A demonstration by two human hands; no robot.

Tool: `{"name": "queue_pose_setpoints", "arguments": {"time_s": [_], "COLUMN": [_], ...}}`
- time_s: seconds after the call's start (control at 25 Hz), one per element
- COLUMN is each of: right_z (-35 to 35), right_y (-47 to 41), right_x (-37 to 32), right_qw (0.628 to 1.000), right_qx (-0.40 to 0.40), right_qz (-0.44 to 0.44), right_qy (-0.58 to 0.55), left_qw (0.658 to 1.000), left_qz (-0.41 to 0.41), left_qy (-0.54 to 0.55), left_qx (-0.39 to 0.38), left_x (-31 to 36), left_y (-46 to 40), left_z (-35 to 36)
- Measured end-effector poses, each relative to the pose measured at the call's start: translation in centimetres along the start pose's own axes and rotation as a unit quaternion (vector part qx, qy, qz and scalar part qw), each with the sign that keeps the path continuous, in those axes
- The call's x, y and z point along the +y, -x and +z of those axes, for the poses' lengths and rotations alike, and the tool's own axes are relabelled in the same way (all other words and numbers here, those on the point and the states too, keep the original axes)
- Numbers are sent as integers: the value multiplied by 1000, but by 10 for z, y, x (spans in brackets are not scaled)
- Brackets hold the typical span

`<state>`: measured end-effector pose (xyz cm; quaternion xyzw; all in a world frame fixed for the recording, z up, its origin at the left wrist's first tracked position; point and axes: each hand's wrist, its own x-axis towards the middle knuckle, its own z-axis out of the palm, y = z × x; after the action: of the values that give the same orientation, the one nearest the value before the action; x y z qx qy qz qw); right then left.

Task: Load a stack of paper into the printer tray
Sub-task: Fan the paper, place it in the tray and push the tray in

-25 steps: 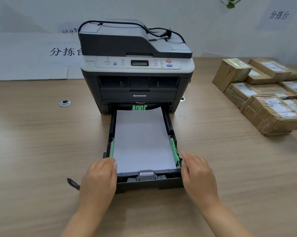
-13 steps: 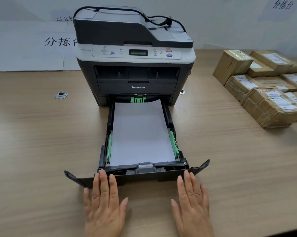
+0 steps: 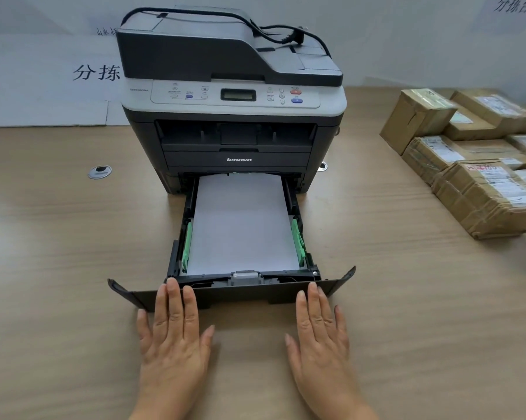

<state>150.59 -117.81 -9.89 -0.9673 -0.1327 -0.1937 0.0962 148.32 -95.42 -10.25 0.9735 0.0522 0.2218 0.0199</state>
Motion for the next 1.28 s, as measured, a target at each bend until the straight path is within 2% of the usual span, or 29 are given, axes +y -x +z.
{"name": "queue_pose_setpoints", "arguments": {"time_s": [0.44, 1.28], "right_z": [33, 77], "right_y": [-75, -207], "right_x": [10, 13], "right_qw": [999, 995], "right_qx": [-31, -68], "right_qz": [-8, 44], "right_qy": [33, 64], "left_qw": [999, 999], "left_qz": [-32, -8], "left_qy": [-12, 30], "left_qx": [36, 7], "left_x": [-3, -20], "left_y": [-76, -203], "left_z": [40, 96]}}
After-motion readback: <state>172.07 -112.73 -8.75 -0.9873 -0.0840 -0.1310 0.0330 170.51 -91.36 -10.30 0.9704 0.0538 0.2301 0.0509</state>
